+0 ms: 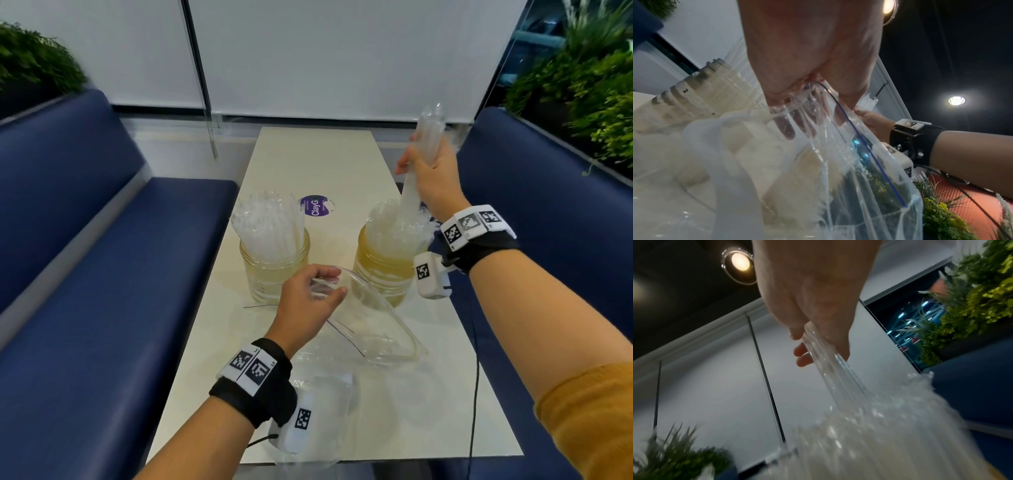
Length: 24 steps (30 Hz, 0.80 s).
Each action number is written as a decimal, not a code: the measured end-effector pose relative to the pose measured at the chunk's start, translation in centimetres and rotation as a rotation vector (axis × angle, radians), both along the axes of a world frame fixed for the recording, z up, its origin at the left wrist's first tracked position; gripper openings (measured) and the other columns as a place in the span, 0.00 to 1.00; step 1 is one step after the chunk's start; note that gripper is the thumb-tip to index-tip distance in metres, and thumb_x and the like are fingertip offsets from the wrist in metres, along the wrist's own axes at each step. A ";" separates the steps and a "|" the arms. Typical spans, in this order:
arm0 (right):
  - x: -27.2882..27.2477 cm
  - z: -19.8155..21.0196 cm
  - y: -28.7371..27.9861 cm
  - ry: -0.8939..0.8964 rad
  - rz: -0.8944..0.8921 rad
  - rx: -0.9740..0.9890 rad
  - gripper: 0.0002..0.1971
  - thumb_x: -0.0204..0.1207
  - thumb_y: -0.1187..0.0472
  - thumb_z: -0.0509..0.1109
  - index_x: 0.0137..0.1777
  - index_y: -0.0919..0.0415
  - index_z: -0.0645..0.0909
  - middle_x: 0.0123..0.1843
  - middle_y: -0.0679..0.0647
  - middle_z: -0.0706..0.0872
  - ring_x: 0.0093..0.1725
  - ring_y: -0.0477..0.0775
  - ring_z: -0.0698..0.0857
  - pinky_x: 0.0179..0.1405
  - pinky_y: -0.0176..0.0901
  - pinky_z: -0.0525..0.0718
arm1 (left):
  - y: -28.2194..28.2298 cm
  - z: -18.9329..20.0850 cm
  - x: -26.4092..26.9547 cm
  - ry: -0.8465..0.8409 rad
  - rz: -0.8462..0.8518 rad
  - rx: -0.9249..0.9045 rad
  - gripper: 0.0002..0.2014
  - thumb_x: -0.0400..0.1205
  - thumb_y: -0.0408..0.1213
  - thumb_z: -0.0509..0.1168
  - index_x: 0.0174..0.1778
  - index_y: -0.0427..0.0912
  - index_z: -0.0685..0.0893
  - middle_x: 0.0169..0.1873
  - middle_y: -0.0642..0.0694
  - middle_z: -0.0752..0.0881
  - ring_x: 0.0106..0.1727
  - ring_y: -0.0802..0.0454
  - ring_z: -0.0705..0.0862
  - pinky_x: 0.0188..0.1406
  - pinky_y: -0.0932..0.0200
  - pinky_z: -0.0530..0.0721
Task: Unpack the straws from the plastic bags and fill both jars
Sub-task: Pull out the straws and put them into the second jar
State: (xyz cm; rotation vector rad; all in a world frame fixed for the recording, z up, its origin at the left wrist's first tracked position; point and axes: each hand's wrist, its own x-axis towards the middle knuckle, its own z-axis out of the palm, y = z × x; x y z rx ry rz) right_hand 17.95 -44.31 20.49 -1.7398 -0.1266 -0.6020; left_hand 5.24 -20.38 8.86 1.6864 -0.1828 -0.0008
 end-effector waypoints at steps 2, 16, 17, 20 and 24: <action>-0.1 -1.8 0.3 0.077 0.013 -0.007 0.08 0.87 0.63 0.64 0.63 0.55 0.75 0.49 0.62 0.84 0.46 0.55 0.88 0.41 0.35 0.87 | -0.1 0.0 0.0 0.001 -0.002 -0.001 0.14 0.78 0.34 0.77 0.59 0.43 0.88 0.54 0.48 0.90 0.49 0.62 0.89 0.47 0.69 0.87; 0.0 -2.3 0.9 -0.179 -0.253 -0.409 0.36 0.68 0.68 0.77 0.74 0.44 0.69 0.61 0.49 0.82 0.54 0.41 0.82 0.55 0.30 0.83 | 0.1 -0.2 0.3 0.015 0.001 0.002 0.13 0.79 0.35 0.77 0.58 0.45 0.88 0.53 0.51 0.90 0.50 0.60 0.90 0.48 0.68 0.86; 0.4 -2.3 0.5 -0.190 -0.262 -0.529 0.27 0.71 0.67 0.75 0.70 0.49 0.77 0.60 0.50 0.84 0.54 0.44 0.82 0.58 0.38 0.84 | 0.0 -0.2 0.3 0.014 -0.001 0.004 0.13 0.79 0.36 0.77 0.58 0.45 0.88 0.53 0.51 0.90 0.50 0.60 0.90 0.48 0.67 0.86; 0.4 -3.4 0.1 -0.118 -0.296 -0.827 0.10 0.84 0.56 0.67 0.53 0.59 0.88 0.48 0.52 0.89 0.49 0.52 0.85 0.52 0.45 0.82 | -0.2 0.0 0.5 0.007 -0.009 0.009 0.13 0.79 0.36 0.77 0.58 0.45 0.88 0.53 0.51 0.90 0.50 0.61 0.90 0.47 0.69 0.86; -1.1 -6.1 0.5 -0.014 -0.340 -0.984 0.21 0.89 0.53 0.53 0.43 0.62 0.82 0.39 0.53 0.84 0.44 0.58 0.82 0.41 0.47 0.76 | -0.5 0.2 0.6 -0.004 -0.012 0.017 0.12 0.79 0.36 0.77 0.58 0.45 0.88 0.53 0.51 0.90 0.49 0.62 0.89 0.46 0.71 0.86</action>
